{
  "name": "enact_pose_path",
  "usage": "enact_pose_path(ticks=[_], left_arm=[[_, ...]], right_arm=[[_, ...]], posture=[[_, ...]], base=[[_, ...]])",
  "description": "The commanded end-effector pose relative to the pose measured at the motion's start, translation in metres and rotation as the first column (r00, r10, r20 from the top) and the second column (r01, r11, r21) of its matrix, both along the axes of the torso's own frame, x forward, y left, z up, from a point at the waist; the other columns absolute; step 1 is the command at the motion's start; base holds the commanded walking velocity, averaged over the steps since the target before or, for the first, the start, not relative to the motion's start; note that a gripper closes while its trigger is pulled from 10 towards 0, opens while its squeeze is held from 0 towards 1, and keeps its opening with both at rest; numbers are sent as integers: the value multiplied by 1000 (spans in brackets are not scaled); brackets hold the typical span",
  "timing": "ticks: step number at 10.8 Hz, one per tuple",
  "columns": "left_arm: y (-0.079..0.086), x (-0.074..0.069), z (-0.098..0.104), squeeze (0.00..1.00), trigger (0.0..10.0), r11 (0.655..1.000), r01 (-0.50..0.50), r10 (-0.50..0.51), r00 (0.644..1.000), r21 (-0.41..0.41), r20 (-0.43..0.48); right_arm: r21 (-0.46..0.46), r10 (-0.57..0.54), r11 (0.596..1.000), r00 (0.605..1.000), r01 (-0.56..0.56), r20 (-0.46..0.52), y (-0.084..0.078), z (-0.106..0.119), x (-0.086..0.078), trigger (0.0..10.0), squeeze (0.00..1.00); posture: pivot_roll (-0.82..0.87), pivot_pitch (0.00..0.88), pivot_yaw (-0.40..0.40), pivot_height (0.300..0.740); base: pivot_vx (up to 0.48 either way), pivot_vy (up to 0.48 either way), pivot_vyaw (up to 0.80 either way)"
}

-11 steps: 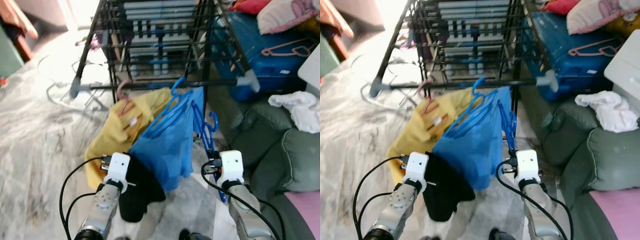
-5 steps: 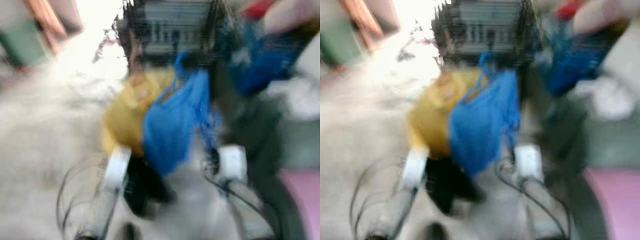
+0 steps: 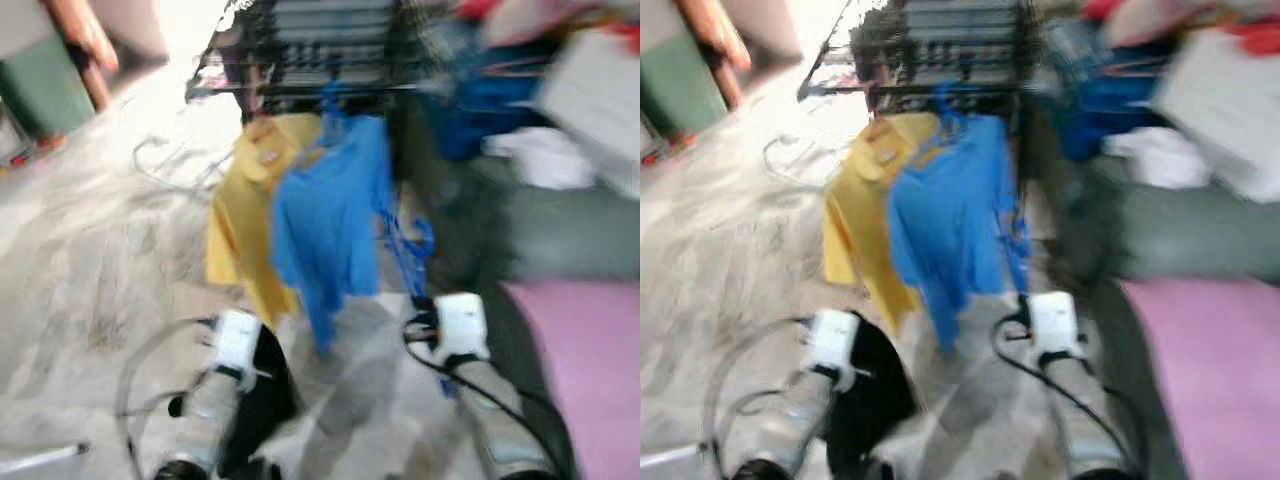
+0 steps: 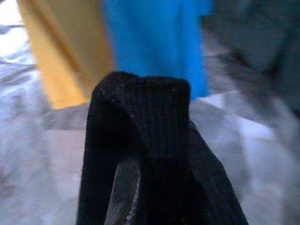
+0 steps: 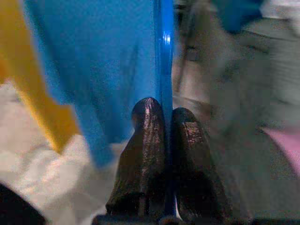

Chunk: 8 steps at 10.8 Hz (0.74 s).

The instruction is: Hang hanger

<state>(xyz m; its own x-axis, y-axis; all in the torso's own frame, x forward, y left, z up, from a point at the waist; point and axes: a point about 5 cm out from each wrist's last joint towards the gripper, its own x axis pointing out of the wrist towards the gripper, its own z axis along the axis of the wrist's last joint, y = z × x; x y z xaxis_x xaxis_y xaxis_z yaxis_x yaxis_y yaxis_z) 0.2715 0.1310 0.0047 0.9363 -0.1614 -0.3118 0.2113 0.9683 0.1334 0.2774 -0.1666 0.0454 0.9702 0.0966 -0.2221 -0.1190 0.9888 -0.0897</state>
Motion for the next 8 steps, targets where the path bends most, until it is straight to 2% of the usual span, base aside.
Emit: enact_pose_path(ticks=[1, 5, 7, 8], left_arm=[[8, 5, 5, 0, 10000, 1000, -16, 15, 999, 19, 30], [18, 8, 4, 0, 10000, 998, -44, 43, 999, 39, 26], [24, 11, 2, 0, 10000, 997, -81, 81, 997, 18, 0], [26, 10, 1, 0, 10000, 996, -91, 91, 996, 8, -7]], right_arm=[[12, 13, 1000, 1000, -13, 11, 6, 2, 3, 10000, 0], [5, 59, 998, 998, -59, 20, 19, 5, 15, 10000, 0], [9, 69, 998, 997, -69, 27, 25, 6, 22, 10000, 0], [8, 78, 997, 997, -78, 22, 27, 4, 22, 10000, 0]], posture=[[-193, 55, 17, 740], [-188, 73, 44, 740], [-180, 88, 45, 740], [-177, 97, 44, 740]], base=[[-334, 0, 0], [0, 0, 0], [0, 0, 0], [0, 289, 0]])
